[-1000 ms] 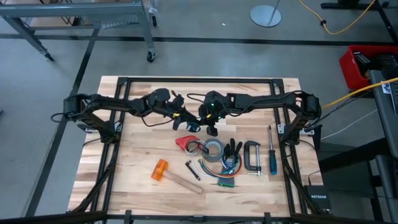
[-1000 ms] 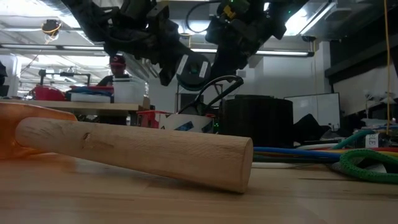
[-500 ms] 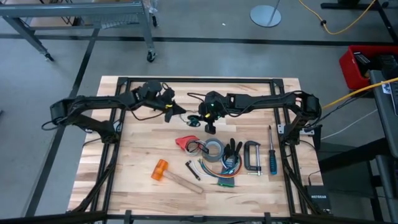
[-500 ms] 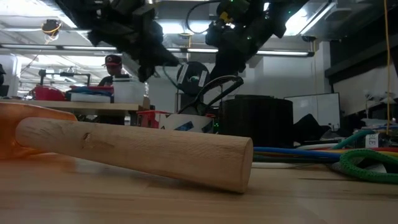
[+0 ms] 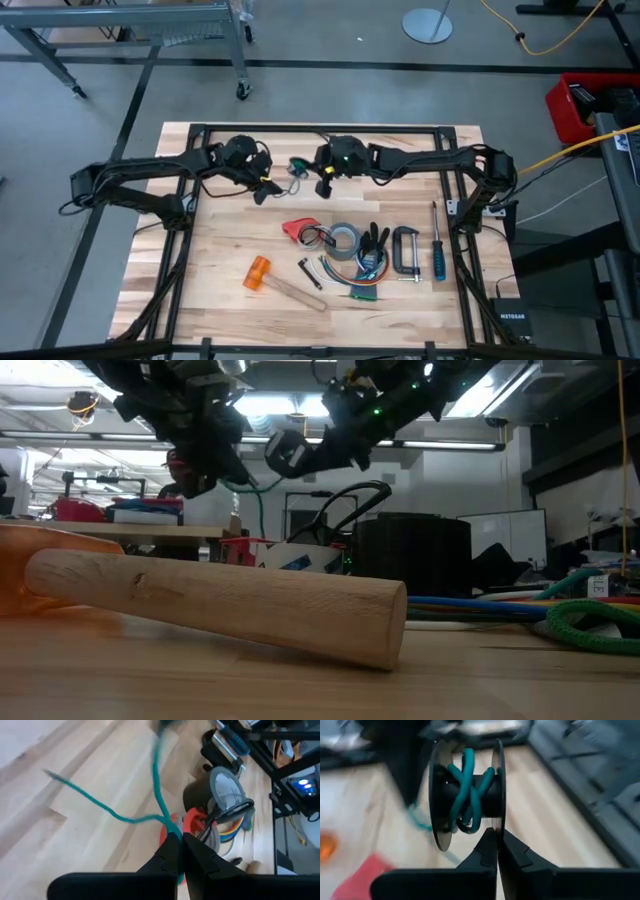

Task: Coil cords
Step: Uncoil the green cable wire from the black spool

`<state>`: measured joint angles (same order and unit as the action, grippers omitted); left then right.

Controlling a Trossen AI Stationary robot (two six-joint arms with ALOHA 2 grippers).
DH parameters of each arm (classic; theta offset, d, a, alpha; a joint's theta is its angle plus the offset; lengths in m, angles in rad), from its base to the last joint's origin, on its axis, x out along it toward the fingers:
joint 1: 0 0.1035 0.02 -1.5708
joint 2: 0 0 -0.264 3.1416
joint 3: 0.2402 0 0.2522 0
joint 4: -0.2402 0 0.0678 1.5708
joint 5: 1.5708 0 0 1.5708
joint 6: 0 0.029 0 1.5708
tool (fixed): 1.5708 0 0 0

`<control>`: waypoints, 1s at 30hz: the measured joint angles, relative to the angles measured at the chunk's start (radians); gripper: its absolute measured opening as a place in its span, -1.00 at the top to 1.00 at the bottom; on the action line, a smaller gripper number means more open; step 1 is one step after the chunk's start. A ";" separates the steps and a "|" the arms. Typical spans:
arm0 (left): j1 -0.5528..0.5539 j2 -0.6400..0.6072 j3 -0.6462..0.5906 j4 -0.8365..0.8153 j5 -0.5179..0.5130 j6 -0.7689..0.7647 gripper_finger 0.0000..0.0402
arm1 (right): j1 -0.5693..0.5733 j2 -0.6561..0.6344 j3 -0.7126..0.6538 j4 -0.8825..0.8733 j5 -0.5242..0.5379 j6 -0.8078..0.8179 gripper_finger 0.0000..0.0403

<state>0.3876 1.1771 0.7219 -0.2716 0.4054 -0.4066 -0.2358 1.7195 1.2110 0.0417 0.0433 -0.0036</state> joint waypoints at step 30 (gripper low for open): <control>0.032 -0.209 0.000 0.036 0.002 0.011 0.99 | -0.067 -0.024 0.000 -0.311 -0.188 -0.053 1.00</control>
<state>0.4195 0.9682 0.7219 -0.2360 0.4077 -0.3961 -0.3029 1.6954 1.2106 -0.2693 -0.1444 -0.0570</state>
